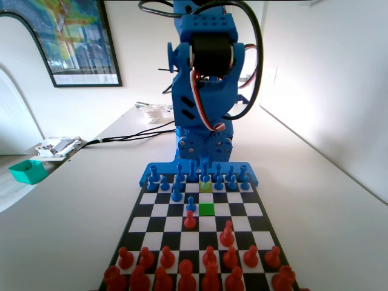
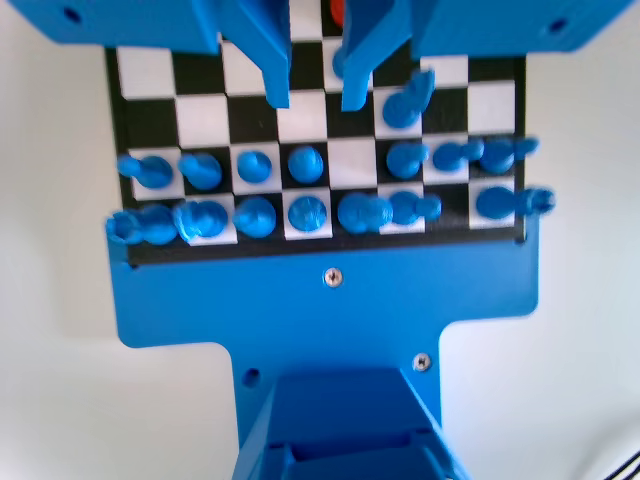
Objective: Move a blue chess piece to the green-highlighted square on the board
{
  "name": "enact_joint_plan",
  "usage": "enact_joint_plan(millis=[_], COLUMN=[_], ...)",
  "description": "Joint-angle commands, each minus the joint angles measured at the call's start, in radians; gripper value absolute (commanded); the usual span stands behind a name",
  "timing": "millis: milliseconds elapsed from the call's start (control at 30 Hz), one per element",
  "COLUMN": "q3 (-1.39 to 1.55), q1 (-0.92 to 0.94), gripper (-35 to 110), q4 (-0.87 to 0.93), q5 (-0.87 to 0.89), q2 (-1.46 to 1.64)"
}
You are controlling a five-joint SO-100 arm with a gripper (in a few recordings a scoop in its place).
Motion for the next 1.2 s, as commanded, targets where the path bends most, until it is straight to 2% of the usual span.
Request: enact_joint_plan(millis=[0,1167], q3=[0.029,0.163], q1=[-0.005,-0.029], gripper=[11,12], q4=[-0.035,-0.245], q5=[0.006,-0.009], q2=[0.029,-0.04])
